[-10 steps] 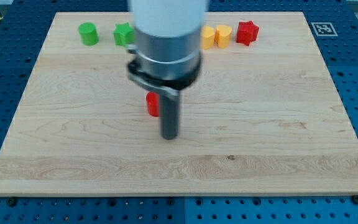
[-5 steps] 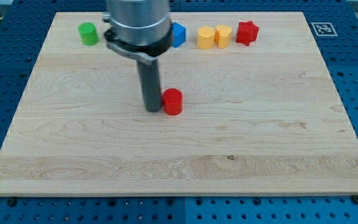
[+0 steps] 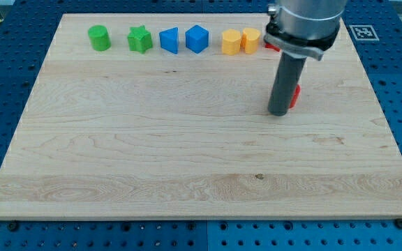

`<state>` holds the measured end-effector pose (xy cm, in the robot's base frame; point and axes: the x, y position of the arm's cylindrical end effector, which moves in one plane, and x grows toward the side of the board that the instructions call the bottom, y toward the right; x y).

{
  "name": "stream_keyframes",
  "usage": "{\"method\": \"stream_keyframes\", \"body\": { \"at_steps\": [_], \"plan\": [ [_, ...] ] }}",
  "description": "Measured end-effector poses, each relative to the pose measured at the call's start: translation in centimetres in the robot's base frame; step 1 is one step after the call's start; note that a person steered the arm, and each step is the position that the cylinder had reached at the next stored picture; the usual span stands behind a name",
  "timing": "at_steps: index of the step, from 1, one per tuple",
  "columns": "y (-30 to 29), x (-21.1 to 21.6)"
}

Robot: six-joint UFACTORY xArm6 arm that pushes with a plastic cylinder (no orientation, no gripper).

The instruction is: Move the red circle diagonally bottom right to the red star

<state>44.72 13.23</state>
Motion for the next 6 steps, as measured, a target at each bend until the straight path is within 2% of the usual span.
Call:
{"method": "stream_keyframes", "body": {
  "at_steps": [3,4,5,6],
  "plan": [
    [8.8,-4.7],
    [11.1,-4.1],
    [10.7,-1.4],
    [7.1,-0.3]
  ]
}}
